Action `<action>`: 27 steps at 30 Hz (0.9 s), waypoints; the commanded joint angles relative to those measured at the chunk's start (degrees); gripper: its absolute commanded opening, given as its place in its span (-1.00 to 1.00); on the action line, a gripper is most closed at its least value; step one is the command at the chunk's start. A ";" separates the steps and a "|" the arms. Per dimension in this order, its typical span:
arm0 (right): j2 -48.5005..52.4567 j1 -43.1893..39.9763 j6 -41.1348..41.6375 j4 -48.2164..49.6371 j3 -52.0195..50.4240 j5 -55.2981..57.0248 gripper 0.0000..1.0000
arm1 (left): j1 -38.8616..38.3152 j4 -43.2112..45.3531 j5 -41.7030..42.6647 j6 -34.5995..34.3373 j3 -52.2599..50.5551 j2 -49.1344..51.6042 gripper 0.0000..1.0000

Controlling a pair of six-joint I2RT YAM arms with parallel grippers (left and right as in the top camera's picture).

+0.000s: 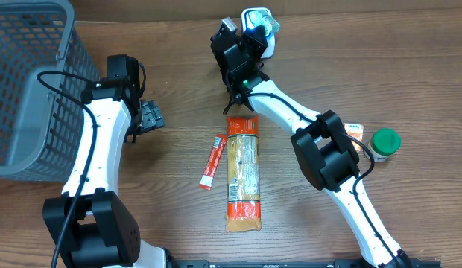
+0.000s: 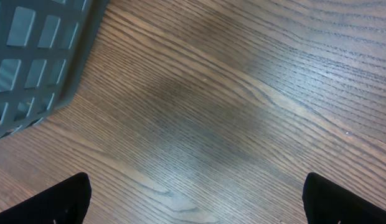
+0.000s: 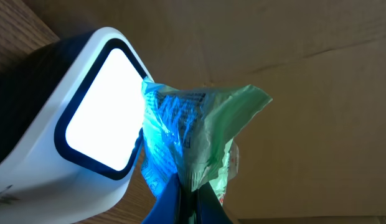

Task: Scan the item barcode
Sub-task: 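Carry the wipes pack right and set it beside the Kleenex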

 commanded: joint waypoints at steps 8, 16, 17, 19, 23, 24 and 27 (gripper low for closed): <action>-6.67 0.70 6.45 4.13 -0.48 3.28 -0.93 | -0.07 0.00 -0.39 1.46 1.05 -1.20 1.00; -22.88 0.70 14.97 -12.46 -0.48 -0.63 -0.93 | -0.07 0.00 -0.37 1.46 1.05 -1.20 1.00; -25.40 0.68 18.40 -18.73 -0.48 -4.04 -0.93 | -0.07 0.00 -0.37 1.46 1.05 -1.20 1.00; -29.94 0.22 25.07 -31.01 -0.48 -12.94 -0.94 | -0.07 0.00 -0.37 1.46 1.05 -1.20 1.00; -36.61 -2.01 33.73 -52.13 -0.48 -34.53 -0.93 | -0.07 0.00 -0.37 1.46 1.05 -1.20 1.00; -37.64 -3.04 34.62 -57.70 -0.48 -40.44 -0.93 | -0.07 0.00 -0.37 1.46 1.05 -1.20 1.00; -38.36 -6.58 35.80 -73.44 -0.52 -52.72 -0.93 | -0.07 0.00 -0.37 1.46 1.05 -1.20 1.00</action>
